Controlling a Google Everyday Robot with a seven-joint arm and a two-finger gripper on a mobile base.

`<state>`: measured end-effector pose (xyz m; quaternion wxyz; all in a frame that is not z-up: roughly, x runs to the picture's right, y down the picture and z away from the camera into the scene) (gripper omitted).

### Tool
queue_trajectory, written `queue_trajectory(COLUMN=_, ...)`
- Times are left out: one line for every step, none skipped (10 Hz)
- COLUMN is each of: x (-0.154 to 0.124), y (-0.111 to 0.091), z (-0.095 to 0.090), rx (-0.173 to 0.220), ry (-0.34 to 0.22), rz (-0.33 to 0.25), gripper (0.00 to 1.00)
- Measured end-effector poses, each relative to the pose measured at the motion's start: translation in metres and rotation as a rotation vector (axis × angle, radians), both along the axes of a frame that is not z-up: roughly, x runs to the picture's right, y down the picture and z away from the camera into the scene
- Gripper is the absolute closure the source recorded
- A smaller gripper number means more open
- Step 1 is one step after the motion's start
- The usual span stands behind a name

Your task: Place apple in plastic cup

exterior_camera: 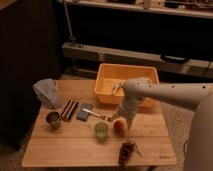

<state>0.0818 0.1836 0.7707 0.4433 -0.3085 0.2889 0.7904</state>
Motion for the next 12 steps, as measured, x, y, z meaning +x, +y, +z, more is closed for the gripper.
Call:
queue_trajectory(x=0.002, y=0.002, z=0.002, rx=-0.002, ry=0.002, rz=0.002, gripper=0.35)
queue_trajectory(x=0.003, y=0.005, z=0.005, rx=-0.005, ry=0.006, rz=0.002, gripper=0.35)
queue_trajectory(x=0.004, y=0.008, z=0.009, rx=-0.009, ry=0.006, rz=-0.003, gripper=0.35)
queue_trajectory(x=0.004, y=0.011, z=0.014, rx=-0.01, ry=0.007, rz=-0.004, gripper=0.35)
queue_trajectory(x=0.005, y=0.014, z=0.021, rx=-0.009, ry=0.003, rz=-0.007, gripper=0.35)
queue_trajectory(x=0.005, y=0.015, z=0.025, rx=-0.009, ry=-0.001, rz=-0.011, gripper=0.35)
queue_trajectory(x=0.006, y=0.015, z=0.028, rx=-0.01, ry=-0.003, rz=-0.013, gripper=0.35)
queue_trajectory(x=0.004, y=0.016, z=0.032, rx=-0.01, ry=-0.009, rz=-0.019, gripper=0.37)
queue_trajectory(x=0.002, y=0.016, z=0.034, rx=-0.012, ry=-0.017, rz=-0.026, gripper=0.45)
queue_trajectory(x=0.001, y=0.017, z=0.036, rx=-0.014, ry=-0.022, rz=-0.029, gripper=0.55)
queue_trajectory(x=0.001, y=0.017, z=0.037, rx=-0.018, ry=-0.025, rz=-0.03, gripper=0.63)
queue_trajectory(x=0.001, y=0.017, z=0.038, rx=-0.023, ry=-0.03, rz=-0.033, gripper=0.75)
